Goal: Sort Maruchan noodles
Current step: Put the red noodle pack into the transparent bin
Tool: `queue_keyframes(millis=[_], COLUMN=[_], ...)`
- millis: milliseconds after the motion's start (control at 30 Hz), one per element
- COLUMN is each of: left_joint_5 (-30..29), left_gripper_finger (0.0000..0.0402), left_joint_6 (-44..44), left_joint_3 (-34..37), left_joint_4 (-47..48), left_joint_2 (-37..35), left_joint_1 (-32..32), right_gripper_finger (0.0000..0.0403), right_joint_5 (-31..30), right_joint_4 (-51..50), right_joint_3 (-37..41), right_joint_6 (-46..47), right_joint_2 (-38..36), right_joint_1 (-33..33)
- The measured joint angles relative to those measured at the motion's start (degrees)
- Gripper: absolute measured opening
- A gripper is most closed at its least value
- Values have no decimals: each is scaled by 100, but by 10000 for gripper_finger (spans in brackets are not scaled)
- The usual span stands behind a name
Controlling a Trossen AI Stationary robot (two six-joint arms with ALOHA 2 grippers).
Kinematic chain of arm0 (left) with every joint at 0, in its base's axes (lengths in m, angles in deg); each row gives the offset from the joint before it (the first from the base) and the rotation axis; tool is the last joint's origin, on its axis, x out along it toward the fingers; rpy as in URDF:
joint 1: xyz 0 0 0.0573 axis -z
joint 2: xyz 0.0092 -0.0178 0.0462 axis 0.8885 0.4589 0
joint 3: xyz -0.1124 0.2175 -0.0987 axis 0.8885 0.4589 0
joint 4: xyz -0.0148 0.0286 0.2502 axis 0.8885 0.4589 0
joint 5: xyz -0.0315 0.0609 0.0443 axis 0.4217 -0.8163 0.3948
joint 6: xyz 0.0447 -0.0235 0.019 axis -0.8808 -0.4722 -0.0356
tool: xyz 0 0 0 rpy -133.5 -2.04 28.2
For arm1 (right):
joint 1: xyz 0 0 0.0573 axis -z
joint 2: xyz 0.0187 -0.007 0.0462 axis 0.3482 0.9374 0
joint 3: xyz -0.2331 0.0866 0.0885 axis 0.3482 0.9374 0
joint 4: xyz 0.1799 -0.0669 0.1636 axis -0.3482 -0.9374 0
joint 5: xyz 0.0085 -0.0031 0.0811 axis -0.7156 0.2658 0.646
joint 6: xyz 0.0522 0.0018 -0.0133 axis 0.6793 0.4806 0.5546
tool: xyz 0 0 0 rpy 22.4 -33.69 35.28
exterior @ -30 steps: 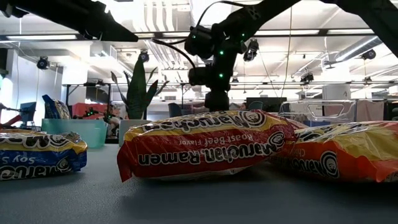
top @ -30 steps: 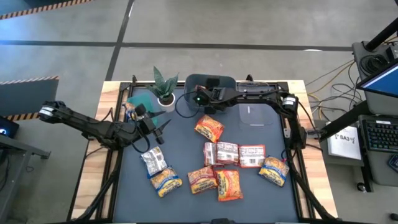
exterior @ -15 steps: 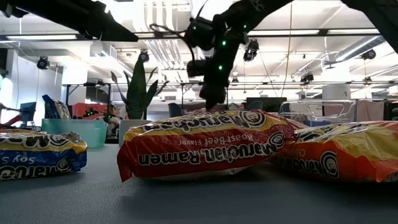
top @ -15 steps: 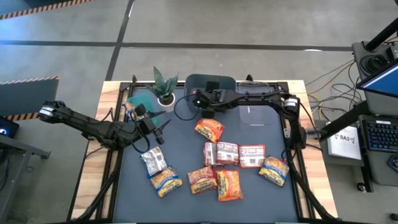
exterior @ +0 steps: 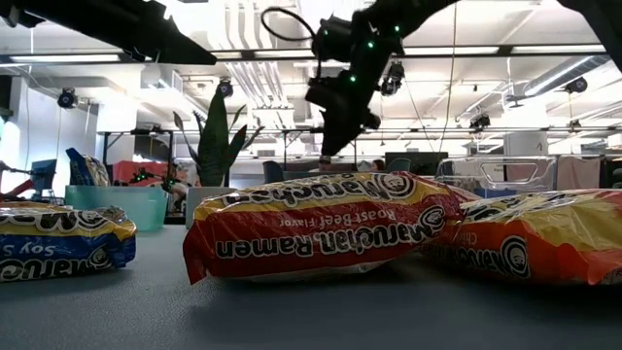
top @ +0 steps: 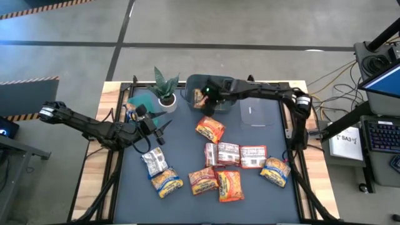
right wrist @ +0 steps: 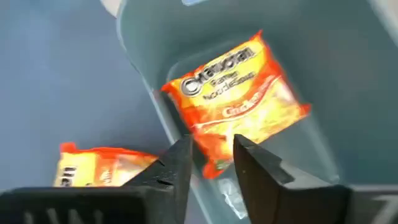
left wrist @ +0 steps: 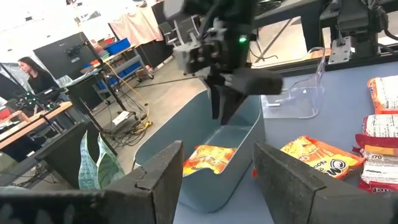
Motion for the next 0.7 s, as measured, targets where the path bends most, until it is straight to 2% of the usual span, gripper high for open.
queue_keyframes(millis=[267,467,700], left_joint_5=[2,4,9], left_gripper_finger=[178,178,178], left_joint_6=[-43,36,275], left_joint_3=[0,0,0], left_joint_4=[0,0,-4], left_joint_2=[1,2,104], left_joint_1=[0,0,0], right_gripper_finger=[14,9,9], right_joint_5=[132,108,134], right_joint_4=[79,238,193], right_joint_3=[15,48,55], right_joint_6=[181,180,49], right_joint_2=[215,242,101], right_joint_1=[304,218,-278])
